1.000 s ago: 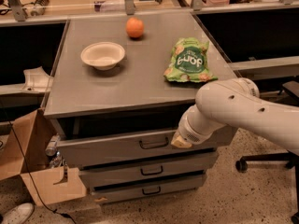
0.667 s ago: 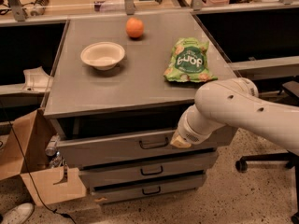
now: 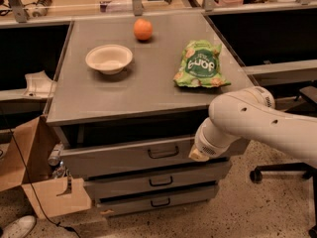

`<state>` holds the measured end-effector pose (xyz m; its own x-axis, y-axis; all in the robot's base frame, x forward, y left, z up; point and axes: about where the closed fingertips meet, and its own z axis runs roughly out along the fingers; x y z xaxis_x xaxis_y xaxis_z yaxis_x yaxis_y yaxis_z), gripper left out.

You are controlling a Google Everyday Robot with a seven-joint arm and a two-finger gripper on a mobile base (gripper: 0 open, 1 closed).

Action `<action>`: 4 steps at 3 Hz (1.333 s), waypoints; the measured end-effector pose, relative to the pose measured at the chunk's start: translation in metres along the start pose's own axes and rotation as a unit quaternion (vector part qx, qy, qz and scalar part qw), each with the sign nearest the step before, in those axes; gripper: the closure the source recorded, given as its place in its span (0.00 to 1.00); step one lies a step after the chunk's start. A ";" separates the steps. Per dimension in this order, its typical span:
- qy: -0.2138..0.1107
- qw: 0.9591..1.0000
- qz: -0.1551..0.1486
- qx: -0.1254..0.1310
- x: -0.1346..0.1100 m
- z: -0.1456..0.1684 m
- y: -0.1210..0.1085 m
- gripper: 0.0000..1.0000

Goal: Close top drawer

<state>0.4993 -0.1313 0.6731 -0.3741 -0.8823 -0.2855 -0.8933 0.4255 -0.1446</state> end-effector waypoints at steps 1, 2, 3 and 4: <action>-0.014 1.000 0.005 0.002 -0.009 0.003 -0.004 1.00; -0.040 0.999 0.003 0.010 -0.026 0.004 -0.008 1.00; -0.062 0.998 0.002 0.015 -0.039 0.007 -0.013 1.00; -0.077 0.997 -0.003 0.020 -0.048 0.011 -0.019 1.00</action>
Offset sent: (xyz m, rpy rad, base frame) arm 0.0324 0.0373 0.0106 0.1192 -0.0954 0.0068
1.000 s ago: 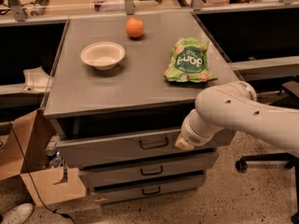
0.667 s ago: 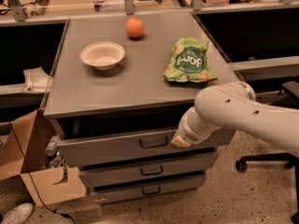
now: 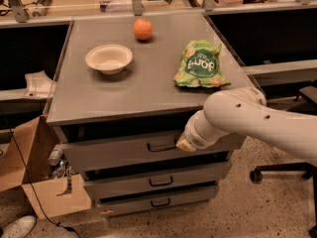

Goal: Close top drawer

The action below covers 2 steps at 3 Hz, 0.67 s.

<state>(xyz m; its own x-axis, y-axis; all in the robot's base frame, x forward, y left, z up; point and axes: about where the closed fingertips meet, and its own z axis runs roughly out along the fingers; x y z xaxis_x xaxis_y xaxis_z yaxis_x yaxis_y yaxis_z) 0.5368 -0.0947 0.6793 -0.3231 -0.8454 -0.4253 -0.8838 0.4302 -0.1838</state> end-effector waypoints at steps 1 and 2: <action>-0.008 1.000 -0.004 0.002 -0.005 0.003 -0.003 1.00; -0.008 1.000 -0.004 0.001 -0.005 0.003 -0.003 1.00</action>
Offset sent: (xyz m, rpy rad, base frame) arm 0.0279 0.0183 -0.0093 0.0595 -0.0357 0.0282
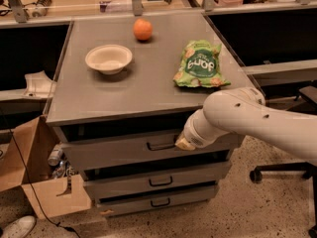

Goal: Close top drawer

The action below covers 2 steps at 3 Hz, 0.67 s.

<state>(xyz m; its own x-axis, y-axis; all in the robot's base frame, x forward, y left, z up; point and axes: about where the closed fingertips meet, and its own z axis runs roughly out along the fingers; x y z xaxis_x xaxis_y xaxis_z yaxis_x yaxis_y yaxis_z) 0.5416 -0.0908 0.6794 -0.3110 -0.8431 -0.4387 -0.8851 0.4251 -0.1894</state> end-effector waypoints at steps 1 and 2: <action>0.006 1.000 0.006 -0.007 0.006 -0.009 0.002 1.00; 0.031 0.999 0.030 -0.019 0.029 -0.044 0.014 1.00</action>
Offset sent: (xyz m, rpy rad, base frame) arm -0.0822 -0.0704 0.0473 -0.0597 0.1797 -0.0980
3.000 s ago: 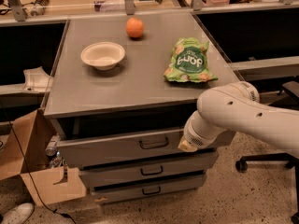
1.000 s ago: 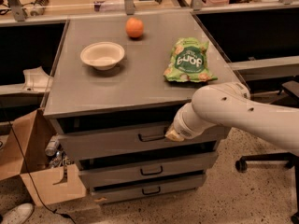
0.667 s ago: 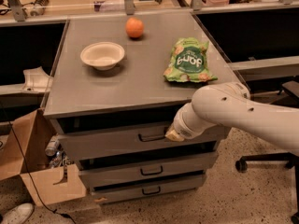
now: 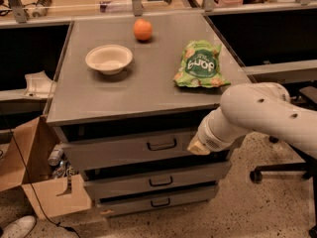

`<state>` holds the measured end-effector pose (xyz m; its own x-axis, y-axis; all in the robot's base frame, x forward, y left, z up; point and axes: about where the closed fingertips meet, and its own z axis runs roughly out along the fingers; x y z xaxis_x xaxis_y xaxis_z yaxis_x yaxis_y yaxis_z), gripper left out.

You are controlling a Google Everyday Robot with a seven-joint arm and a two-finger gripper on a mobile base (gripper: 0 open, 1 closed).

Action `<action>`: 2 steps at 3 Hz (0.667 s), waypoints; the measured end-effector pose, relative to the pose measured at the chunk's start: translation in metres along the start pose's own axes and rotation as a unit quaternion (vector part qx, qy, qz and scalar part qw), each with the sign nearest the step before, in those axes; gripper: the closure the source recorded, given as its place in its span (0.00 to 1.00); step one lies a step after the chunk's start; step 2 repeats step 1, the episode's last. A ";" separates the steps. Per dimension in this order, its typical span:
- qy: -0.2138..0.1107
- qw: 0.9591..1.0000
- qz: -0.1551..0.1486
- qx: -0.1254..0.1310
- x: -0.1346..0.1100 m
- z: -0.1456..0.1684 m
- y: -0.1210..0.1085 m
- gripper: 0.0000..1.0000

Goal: Close top drawer

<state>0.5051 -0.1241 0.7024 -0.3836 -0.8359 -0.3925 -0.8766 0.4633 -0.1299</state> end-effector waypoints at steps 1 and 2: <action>0.018 0.999 0.031 -0.017 0.024 -0.031 0.021 1.00; 0.018 0.999 0.031 -0.017 0.024 -0.031 0.021 1.00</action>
Offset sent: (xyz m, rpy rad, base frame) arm 0.0000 0.0000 0.0000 0.0000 0.0000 0.0000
